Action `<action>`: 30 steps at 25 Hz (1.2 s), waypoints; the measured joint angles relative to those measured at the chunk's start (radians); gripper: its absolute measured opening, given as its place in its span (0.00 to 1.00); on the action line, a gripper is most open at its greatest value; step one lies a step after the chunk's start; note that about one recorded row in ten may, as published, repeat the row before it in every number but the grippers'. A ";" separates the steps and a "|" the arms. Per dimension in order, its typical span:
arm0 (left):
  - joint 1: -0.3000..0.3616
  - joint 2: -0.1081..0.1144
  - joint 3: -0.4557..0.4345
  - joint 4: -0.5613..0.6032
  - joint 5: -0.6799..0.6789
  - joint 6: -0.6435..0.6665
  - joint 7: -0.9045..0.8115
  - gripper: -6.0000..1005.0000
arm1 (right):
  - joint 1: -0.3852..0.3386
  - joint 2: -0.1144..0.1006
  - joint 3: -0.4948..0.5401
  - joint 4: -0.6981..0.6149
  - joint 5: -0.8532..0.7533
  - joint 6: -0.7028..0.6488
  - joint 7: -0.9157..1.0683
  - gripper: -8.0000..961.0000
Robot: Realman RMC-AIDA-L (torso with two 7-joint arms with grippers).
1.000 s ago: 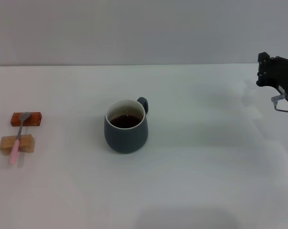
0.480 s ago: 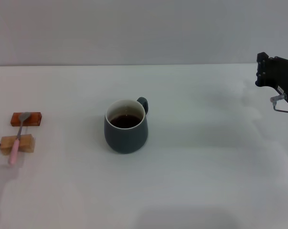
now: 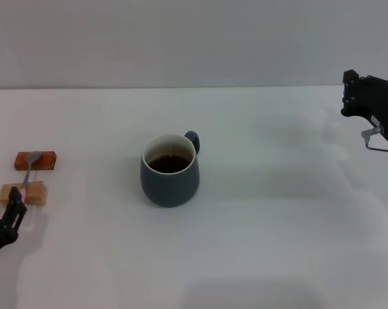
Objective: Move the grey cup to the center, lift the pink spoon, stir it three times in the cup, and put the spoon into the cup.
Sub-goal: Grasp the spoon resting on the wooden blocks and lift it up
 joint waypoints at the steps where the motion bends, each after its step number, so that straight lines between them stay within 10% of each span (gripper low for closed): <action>1: -0.004 0.000 0.003 -0.006 -0.001 0.000 -0.002 0.75 | 0.000 0.000 -0.002 0.000 0.000 0.000 0.000 0.02; 30: -0.160 -0.006 0.063 -0.178 -0.109 0.006 -0.018 0.75 | -0.049 0.006 -0.021 0.021 -0.001 -0.014 0.000 0.02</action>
